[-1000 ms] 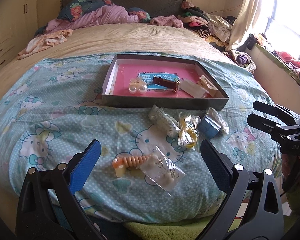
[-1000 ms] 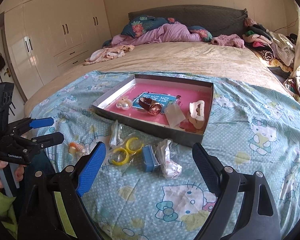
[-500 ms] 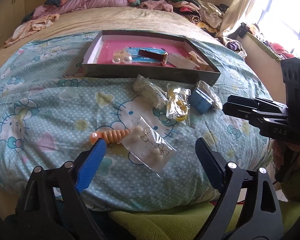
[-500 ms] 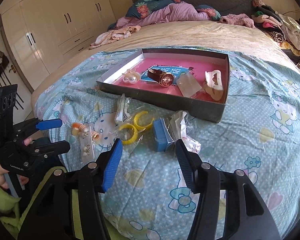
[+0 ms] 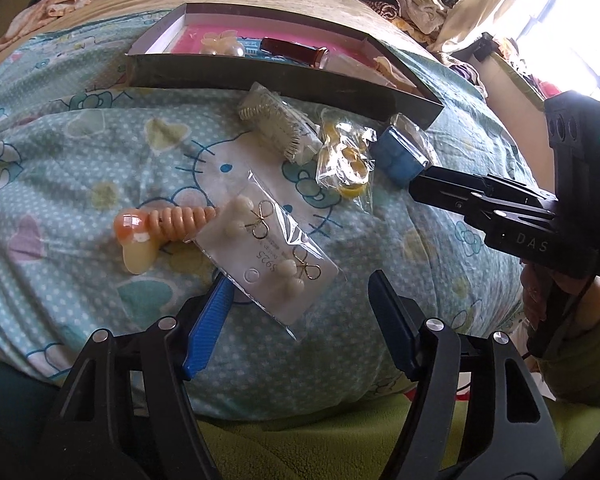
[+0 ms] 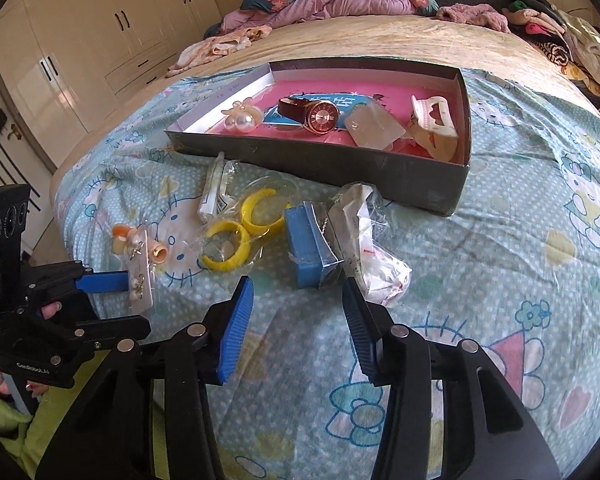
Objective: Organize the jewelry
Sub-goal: 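Reach the left tool toward the bagged earrings while the right tool reaches toward the yellow earrings, then grasp the bagged white earrings with the left tool while the right tool grasps the blue bagged item, then carry both held bags into the pink box and open both tools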
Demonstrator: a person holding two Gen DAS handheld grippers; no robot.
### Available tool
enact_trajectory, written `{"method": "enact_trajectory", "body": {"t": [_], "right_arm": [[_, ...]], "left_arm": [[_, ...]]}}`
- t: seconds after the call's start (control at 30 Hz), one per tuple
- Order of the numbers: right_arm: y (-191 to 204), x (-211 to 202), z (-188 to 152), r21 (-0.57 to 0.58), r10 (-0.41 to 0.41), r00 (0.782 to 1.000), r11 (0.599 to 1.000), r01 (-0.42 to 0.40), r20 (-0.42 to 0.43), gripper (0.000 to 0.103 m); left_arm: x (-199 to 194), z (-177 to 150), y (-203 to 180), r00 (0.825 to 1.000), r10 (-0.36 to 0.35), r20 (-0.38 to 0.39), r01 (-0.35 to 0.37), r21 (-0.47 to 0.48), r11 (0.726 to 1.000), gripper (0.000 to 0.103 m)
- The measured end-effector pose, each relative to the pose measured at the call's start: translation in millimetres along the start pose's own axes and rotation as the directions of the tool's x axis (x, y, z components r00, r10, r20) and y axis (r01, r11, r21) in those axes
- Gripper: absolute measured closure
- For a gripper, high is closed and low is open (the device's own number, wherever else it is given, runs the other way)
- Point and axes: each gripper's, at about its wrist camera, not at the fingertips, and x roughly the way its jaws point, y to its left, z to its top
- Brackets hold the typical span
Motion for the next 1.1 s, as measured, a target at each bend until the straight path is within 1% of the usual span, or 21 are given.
{"method": "enact_trajectory", "body": {"t": [0.33, 0.43, 0.47, 0.5, 0.67, 0.7, 0.73, 0.77, 0.8, 0.83, 0.87, 0.97, 1.03, 1.07, 1.1], "right_arm": [[4, 16, 9, -0.06, -0.036, 0.999, 0.997, 0.038, 0.035, 0.06], [5, 18, 13, -0.074, -0.041, 0.998, 0.996, 0.044, 0.049, 0.06], [5, 19, 14, -0.084, -0.044, 0.997, 0.995, 0.049, 0.056, 0.06], [5, 20, 15, -0.092, -0.048, 0.997, 0.994, 0.054, 0.061, 0.06], [10, 27, 22, -0.135, -0.061, 0.995, 0.988, 0.07, 0.074, 0.06], [11, 28, 23, -0.144, -0.065, 0.995, 0.987, 0.076, 0.079, 0.06], [13, 29, 24, -0.153, -0.066, 0.994, 0.985, 0.078, 0.082, 0.059], [14, 31, 25, -0.159, -0.069, 0.994, 0.984, 0.082, 0.085, 0.059], [15, 32, 27, -0.162, -0.071, 0.994, 0.983, 0.085, 0.089, 0.059], [15, 33, 28, -0.162, -0.071, 0.993, 0.983, 0.085, 0.093, 0.059], [15, 34, 30, -0.161, -0.068, 0.993, 0.983, 0.083, 0.094, 0.058], [17, 38, 33, -0.169, -0.07, 0.993, 0.982, 0.086, 0.098, 0.058], [18, 41, 34, -0.175, -0.07, 0.993, 0.981, 0.086, 0.098, 0.062], [18, 43, 34, -0.174, -0.061, 0.994, 0.982, 0.077, 0.094, 0.07], [17, 44, 35, -0.17, -0.054, 0.994, 0.983, 0.069, 0.09, 0.074]], "left_arm": [[9, 11, 2, 1.0, -0.007, 0.006, 0.007, -0.028, 1.0, 0.042], [10, 13, 1, 1.0, 0.007, 0.01, -0.006, -0.022, 1.0, 0.047], [10, 13, 1, 1.0, 0.01, 0.012, -0.009, -0.021, 1.0, 0.051], [11, 14, 1, 1.0, 0.012, 0.012, -0.012, -0.021, 1.0, 0.053], [13, 14, -2, 1.0, 0.014, 0.018, -0.014, -0.006, 1.0, 0.056], [12, 14, -3, 1.0, 0.014, 0.02, -0.014, -0.004, 1.0, 0.058], [12, 14, -3, 1.0, 0.014, 0.024, -0.014, -0.001, 1.0, 0.067], [11, 14, -3, 1.0, 0.011, 0.027, -0.011, 0.001, 1.0, 0.073], [11, 13, -3, 1.0, 0.007, 0.028, -0.007, 0.001, 1.0, 0.083], [11, 13, -3, 1.0, 0.002, 0.027, -0.002, 0.003, 1.0, 0.085], [11, 13, -3, 1.0, 0.0, 0.026, 0.0, 0.003, 1.0, 0.092], [11, 13, -4, 1.0, -0.002, 0.03, 0.001, 0.007, 1.0, 0.093], [9, 13, -5, 0.999, -0.006, 0.039, 0.005, 0.009, 1.0, 0.094], [7, 13, -5, 0.999, -0.009, 0.045, 0.008, 0.011, 1.0, 0.094], [5, 13, -5, 0.999, -0.011, 0.051, 0.011, 0.013, 1.0, 0.094]]}}
